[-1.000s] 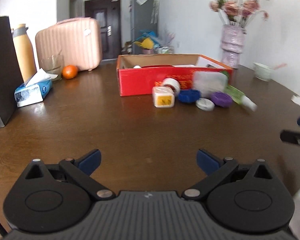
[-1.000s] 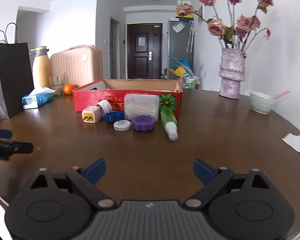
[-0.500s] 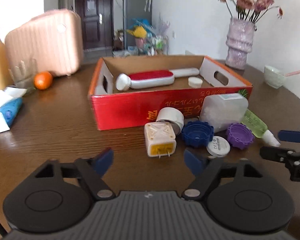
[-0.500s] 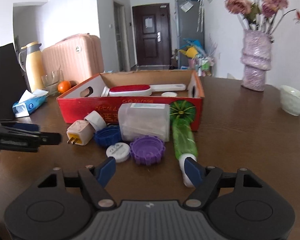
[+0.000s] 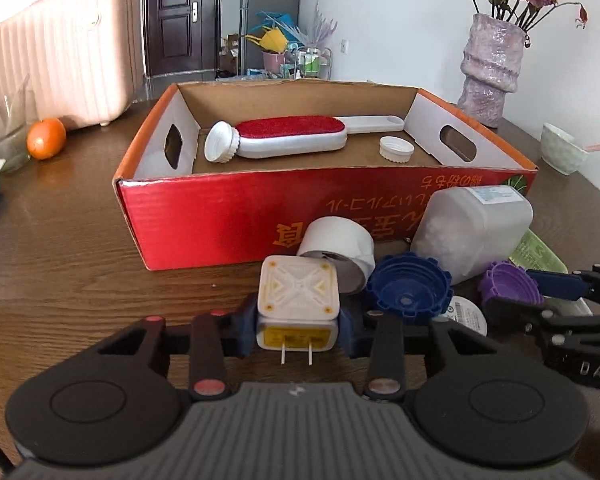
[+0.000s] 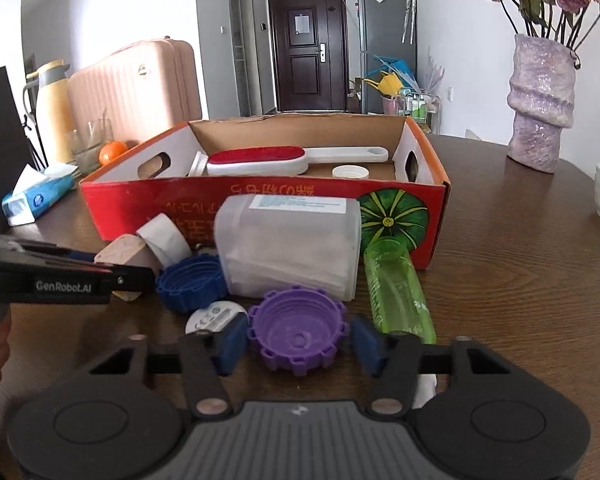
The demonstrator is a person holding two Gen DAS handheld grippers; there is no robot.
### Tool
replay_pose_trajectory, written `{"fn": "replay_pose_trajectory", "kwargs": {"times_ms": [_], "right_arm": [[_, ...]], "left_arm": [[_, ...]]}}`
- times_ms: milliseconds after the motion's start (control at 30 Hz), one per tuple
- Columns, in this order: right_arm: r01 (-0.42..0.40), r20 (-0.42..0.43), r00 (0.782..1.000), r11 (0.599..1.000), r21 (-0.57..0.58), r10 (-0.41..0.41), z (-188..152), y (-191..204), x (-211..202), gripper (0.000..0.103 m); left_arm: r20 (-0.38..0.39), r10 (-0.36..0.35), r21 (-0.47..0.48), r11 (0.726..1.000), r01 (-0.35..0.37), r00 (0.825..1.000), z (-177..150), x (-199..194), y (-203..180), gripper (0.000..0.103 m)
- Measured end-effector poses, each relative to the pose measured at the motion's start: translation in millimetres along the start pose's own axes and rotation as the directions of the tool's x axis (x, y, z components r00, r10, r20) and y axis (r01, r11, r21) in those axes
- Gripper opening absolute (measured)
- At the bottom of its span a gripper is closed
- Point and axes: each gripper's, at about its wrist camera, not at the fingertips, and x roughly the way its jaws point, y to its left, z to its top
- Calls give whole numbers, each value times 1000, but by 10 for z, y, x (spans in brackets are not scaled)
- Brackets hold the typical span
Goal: Organize rigid objects
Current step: 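Close the left tool on the white plug adapter while the right tool grasps the purple cap, then lift the adapter and purple cap with both tools and carry them over the box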
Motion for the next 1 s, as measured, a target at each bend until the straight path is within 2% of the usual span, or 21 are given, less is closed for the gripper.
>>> {"fn": "replay_pose_trajectory", "kwargs": {"times_ms": [200,333,500,633,733,800,833,867,900,1000], "right_arm": [[3,26,1000,1000,-15,-3,-11,42,-78,52],[6,88,996,1000,-17,-4,-20,44,-330,52],[42,171,984,999,23,-45,-55,21,-771,52],[64,261,963,998,29,-70,-134,91,-1223,52],[70,355,932,997,29,-76,-226,188,-1624,52],[73,432,899,997,27,-78,-289,266,-1905,52],[73,432,899,997,27,-78,-289,266,-1905,52],[76,470,879,997,26,-79,-323,303,-2043,52],[91,532,842,996,21,-88,-377,388,-2297,52],[101,600,795,995,12,-88,-426,498,-2634,52]], "left_arm": [[15,-2,-28,1000,2,1000,-44,-87,-4,39],[100,25,-24,999,-22,995,-163,-381,-16,39],[208,67,-40,997,-60,976,-366,-912,-39,39],[315,105,-44,994,-96,943,-518,-1444,-110,39],[374,118,-54,993,-106,920,-626,-1853,-159,39],[430,126,-64,992,-109,894,-700,-2142,-191,39],[458,128,-67,992,-109,880,-728,-2276,-203,39],[490,132,-75,991,-110,862,-763,-2416,-224,39],[521,134,-84,991,-105,843,-796,-2555,-244,39],[595,122,-105,992,-74,795,-889,-2937,-278,39]]}}
